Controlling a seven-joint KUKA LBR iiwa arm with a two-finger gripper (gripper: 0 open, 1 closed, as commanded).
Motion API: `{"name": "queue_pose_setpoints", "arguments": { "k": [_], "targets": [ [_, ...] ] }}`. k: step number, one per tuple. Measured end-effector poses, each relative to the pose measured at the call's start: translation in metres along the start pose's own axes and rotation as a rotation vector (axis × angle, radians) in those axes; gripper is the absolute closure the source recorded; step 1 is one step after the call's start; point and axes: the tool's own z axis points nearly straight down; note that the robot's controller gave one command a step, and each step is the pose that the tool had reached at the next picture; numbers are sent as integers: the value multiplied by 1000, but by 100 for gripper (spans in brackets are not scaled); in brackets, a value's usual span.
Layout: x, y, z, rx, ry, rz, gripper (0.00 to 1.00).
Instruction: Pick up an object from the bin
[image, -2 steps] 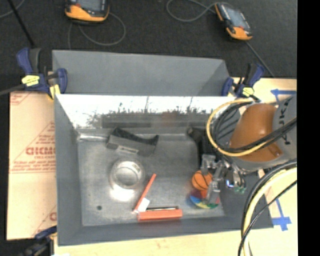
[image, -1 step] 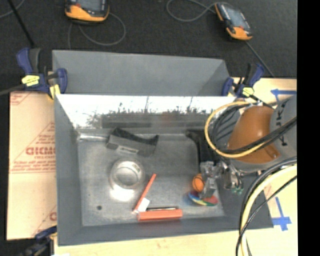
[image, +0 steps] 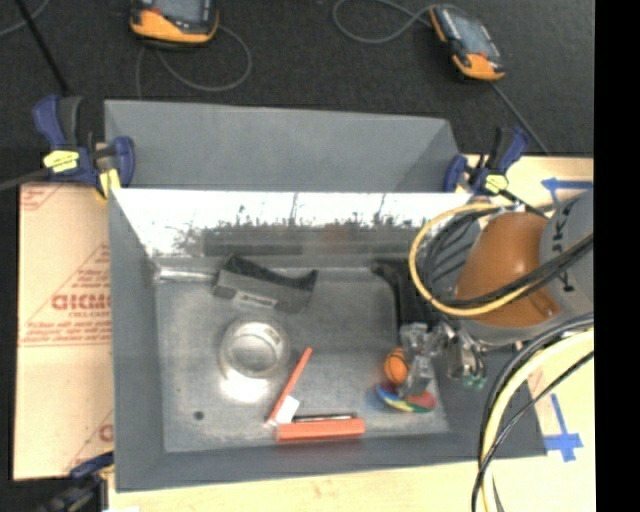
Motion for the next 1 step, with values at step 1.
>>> {"name": "queue_pose_setpoints", "arguments": {
  "k": [1],
  "targets": [
    [7, -5, -38, 1, 20, 5, 100]
  ]
}}
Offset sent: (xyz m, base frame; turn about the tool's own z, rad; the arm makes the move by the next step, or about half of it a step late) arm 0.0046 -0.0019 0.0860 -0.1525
